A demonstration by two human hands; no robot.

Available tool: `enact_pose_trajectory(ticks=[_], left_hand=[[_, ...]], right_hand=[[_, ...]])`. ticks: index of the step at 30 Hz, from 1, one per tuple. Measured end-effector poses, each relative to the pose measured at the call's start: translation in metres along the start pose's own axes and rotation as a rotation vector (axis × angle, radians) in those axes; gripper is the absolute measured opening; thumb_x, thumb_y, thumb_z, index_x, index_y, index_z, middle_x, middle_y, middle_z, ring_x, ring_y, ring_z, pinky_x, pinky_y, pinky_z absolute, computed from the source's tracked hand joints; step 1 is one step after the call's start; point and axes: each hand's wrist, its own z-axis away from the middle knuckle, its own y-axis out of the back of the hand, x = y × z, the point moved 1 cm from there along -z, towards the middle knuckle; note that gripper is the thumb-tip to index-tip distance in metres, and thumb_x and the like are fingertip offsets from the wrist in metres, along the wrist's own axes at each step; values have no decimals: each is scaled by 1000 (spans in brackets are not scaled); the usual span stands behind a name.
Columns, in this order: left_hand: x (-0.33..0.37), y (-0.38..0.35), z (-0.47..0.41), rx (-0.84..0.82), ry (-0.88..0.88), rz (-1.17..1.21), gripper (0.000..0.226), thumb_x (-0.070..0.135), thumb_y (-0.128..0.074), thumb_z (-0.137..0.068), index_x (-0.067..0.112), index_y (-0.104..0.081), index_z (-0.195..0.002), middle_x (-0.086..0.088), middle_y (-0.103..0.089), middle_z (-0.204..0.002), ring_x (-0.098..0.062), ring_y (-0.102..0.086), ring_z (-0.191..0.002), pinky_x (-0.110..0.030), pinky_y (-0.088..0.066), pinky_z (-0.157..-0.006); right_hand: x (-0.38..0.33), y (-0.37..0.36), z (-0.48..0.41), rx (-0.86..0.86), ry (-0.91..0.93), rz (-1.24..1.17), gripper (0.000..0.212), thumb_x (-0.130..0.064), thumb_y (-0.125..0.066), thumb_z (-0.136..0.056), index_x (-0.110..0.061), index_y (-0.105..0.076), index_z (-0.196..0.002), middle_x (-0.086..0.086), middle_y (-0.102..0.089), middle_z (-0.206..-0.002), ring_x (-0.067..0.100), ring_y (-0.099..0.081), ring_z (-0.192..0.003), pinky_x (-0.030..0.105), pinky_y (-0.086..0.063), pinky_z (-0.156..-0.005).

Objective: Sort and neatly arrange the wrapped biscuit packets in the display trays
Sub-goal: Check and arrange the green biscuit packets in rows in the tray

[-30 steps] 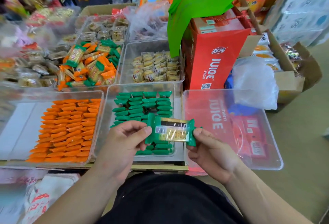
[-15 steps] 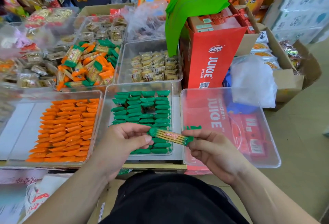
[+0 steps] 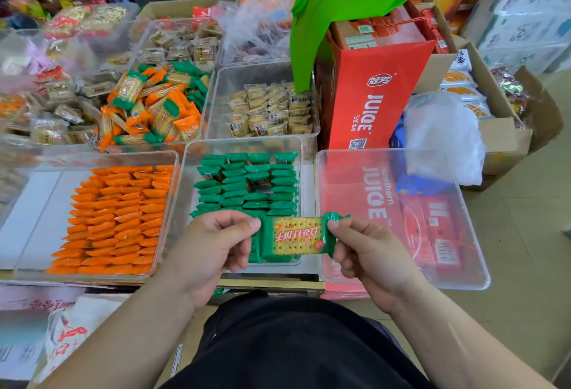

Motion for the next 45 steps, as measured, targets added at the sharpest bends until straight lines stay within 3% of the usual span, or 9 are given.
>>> enact_pose_trajectory(ticks=[5,11,14,17,21,25,29,36,45], left_hand=[[7,1,-1,32,-109,-77,11,11,-61,-96,10,-70,-102,-9,-77,-88,-23,-74,-73,-30,-57,-63],[1,4,-17,141,-132,-96,8,19,-74,-87,14,-76,-82,4,-75,-82,-15,-72,-83,-34,-61,-75],[-4,10,-30,145,-127,-98,27,7,-77,-83,24,-68,-102,4,-76,-88,-13,-73,-86,-37,-61,-78],[-4,18,-40,73,-173,-74,47,0,-75,-84,34,-67,-115,11,-76,-99,-6,-72,-95,-30,-61,-81],[-12,38,-64,47,-246,-168,39,2,-77,-82,31,-71,-108,15,-75,-103,-3,-69,-99,-32,-59,-88],[-34,67,-109,87,-314,-535,45,26,-77,-86,32,-63,-129,15,-63,-128,1,-54,-119,-30,-43,-105],[-58,89,-156,58,-339,-1023,67,49,-70,-88,23,-49,-146,-5,-39,-157,-27,-33,-145,-45,-24,-120],[-83,97,-199,-111,-288,-1341,76,67,-41,-94,33,-18,-158,0,7,-168,-26,-2,-154,-50,-8,-123],[-90,99,-206,-45,-368,-1302,72,63,-56,-88,29,-43,-149,-6,-21,-165,-33,-26,-146,-53,-24,-119]], right_hand=[[-11,-7,0,20,118,0,22,-23,-57,-99,-5,-70,-99,20,-76,-89,30,-73,-79,36,-55,-66],[-7,-19,-19,67,238,51,14,-2,-73,-86,-7,-62,-79,9,-71,-77,19,-69,-74,26,-56,-64],[-9,-27,-31,1,275,43,32,12,-71,-83,-8,-50,-97,9,-74,-87,18,-72,-79,24,-55,-66],[-12,-36,-45,-28,339,119,43,11,-72,-82,-15,-63,-116,11,-75,-98,19,-72,-90,26,-56,-77],[-16,-53,-64,-53,420,187,34,12,-72,-81,-17,-74,-98,2,-76,-99,15,-71,-93,22,-55,-79],[-16,-66,-96,34,572,575,28,-1,-77,-84,-22,-73,-102,-9,-73,-101,13,-70,-97,30,-56,-81],[-15,-80,-137,38,821,995,31,-1,-80,-78,-13,-74,-106,-4,-66,-101,9,-63,-96,21,-50,-86],[14,-103,-198,-1,751,1371,41,4,-78,-66,-14,-75,-104,4,-67,-96,31,-64,-89,43,-57,-77],[38,-107,-233,69,769,1663,33,-2,-80,-59,-17,-73,-88,2,-64,-85,30,-58,-80,39,-51,-69]])
